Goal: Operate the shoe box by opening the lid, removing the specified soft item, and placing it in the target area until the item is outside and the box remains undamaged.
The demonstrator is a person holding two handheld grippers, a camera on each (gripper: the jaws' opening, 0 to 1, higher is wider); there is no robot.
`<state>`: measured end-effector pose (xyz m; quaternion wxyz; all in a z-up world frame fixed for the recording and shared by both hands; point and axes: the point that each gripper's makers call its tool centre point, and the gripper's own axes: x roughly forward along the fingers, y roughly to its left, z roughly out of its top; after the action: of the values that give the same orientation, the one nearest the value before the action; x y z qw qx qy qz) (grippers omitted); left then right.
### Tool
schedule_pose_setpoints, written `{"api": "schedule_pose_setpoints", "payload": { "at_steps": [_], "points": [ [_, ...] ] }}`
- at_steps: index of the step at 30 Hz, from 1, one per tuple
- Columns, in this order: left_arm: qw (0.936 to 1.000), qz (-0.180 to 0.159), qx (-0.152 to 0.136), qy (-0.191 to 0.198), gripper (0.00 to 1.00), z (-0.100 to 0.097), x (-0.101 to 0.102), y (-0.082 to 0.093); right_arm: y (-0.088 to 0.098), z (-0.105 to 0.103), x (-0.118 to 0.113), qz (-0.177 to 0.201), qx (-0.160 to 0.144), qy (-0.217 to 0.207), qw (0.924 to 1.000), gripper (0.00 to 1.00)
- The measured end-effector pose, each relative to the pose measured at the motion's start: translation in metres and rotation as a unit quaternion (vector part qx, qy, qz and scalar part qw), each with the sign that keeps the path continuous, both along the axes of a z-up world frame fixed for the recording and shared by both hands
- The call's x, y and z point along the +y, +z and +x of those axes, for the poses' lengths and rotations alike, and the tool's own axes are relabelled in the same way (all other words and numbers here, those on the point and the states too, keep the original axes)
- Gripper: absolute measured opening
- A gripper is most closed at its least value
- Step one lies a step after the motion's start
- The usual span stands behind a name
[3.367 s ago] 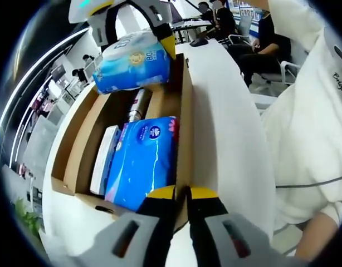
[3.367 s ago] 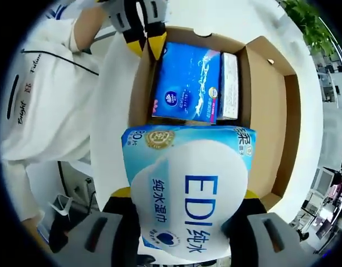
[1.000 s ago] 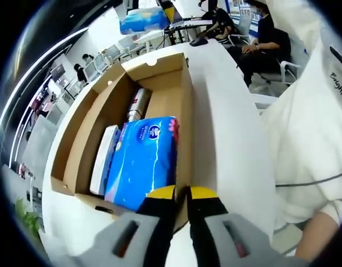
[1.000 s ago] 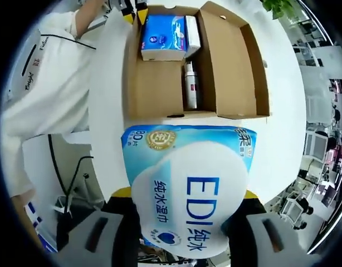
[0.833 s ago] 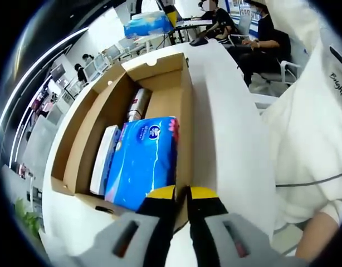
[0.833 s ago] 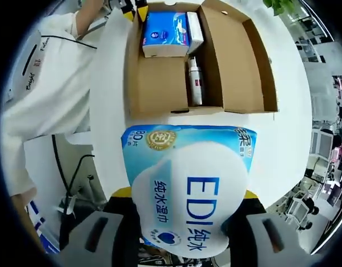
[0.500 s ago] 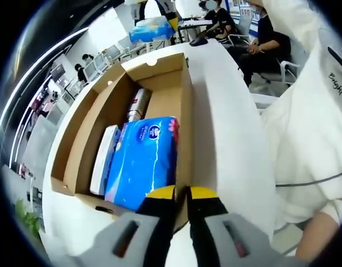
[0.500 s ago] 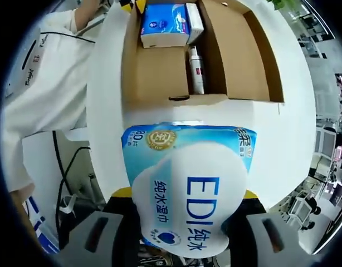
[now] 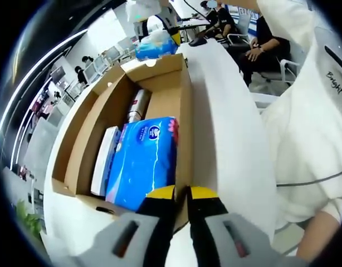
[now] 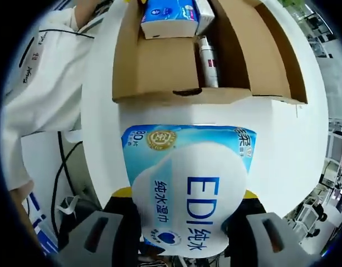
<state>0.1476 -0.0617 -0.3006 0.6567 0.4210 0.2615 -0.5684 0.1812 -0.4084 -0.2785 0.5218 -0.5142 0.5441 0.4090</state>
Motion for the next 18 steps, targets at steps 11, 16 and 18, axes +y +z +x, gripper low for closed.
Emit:
{"api": "schedule_pose_setpoints", "payload": {
  "at_steps": [11, 16, 18],
  "points": [
    [1.0, 0.002, 0.004, 0.003, 0.07, 0.0, 0.0, 0.0, -0.023, 0.001, -0.005, 0.001, 0.009, 0.013, 0.9999, 0.61],
    [1.0, 0.002, 0.002, 0.002, 0.07, 0.0, 0.0, 0.0, -0.03, 0.004, -0.007, -0.009, 0.008, 0.018, 0.9998, 0.61],
    [1.0, 0.002, 0.001, 0.001, 0.07, 0.0, 0.0, 0.0, -0.032, 0.002, -0.007, -0.012, 0.013, 0.013, 0.9998, 0.61]
  ]
}}
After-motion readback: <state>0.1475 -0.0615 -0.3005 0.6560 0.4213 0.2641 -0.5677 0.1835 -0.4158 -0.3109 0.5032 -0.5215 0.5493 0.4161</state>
